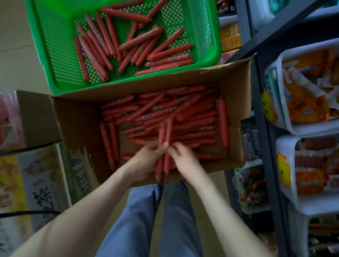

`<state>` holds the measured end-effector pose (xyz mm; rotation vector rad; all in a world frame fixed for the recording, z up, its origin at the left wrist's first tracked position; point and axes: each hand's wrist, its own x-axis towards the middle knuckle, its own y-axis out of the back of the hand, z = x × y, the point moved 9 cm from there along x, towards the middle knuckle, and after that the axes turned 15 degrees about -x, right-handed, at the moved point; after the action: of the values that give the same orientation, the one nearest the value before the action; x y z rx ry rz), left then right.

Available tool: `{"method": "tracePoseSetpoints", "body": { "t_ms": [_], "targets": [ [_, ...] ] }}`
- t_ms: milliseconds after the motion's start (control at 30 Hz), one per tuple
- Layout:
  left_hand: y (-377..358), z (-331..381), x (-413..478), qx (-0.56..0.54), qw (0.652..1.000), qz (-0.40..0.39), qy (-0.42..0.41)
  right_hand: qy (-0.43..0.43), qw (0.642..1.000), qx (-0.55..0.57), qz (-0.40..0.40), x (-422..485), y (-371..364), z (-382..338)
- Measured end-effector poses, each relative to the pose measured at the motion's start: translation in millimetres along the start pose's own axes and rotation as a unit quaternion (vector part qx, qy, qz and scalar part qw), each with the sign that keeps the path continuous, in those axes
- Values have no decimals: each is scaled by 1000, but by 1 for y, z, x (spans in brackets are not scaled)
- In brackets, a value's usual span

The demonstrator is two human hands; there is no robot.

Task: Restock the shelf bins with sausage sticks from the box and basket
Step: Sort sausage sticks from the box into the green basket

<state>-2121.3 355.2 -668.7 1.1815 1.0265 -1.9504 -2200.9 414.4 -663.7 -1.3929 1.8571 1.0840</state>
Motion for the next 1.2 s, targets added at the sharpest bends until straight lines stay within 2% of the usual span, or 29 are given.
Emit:
{"method": "tracePoseSetpoints", "body": {
  "t_ms": [67, 133, 200, 267, 300, 400, 533, 600, 667, 833, 900, 933, 1000, 1067, 1100, 1133, 1200],
  "targets": [
    [3, -3, -3, -33, 999, -15, 21, 54, 993, -105, -15, -3, -4, -11],
    [13, -2, -6, -42, 999, -16, 13, 100, 985, -137, -32, -3, -5, -16],
    [21, 3, -7, -49, 999, 1, -6, 98, 973, -203, 40, 7, 15, -7],
    [34, 7, -8, -62, 997, 33, -26, 46, 935, -324, 138, 19, 42, 15],
    [42, 8, -6, -71, 996, 48, -33, 19, 918, -371, 142, 24, 49, 27],
    [60, 12, -6, -100, 992, 65, -40, -9, 884, -463, 60, 38, 47, 48],
    [71, 12, -7, -119, 990, 65, -43, 42, 846, -532, -12, 43, 20, 43],
    [68, 11, -12, -135, 989, 55, -30, 57, 853, -517, -47, 39, 9, 49],
    [68, 12, -14, -91, 993, 68, -26, 56, 867, -492, -56, 34, 7, 54],
    [70, 6, -9, -31, 995, 91, -11, 21, 933, -355, -59, 33, 16, 48],
    [69, 15, -8, 94, 988, 110, -58, 17, 956, -281, -84, 28, 12, 39],
    [64, 23, -9, 202, 967, 117, -100, 19, 959, -265, -95, 27, 9, 34],
    [44, 39, -15, 416, 881, 121, -191, 31, 958, -264, -104, 25, 5, 24],
    [24, 47, -21, 537, 791, 117, -270, 47, 961, -250, -105, 24, 2, 14],
    [15, 50, -24, 565, 760, 109, -303, 53, 964, -235, -111, 23, 1, 9],
    [6, 52, -25, 581, 742, 89, -323, 58, 967, -218, -116, 22, 1, 5],
    [-4, 46, -19, 596, 746, 22, -296, 70, 969, -207, -112, 19, 5, -3]
  ]
}}
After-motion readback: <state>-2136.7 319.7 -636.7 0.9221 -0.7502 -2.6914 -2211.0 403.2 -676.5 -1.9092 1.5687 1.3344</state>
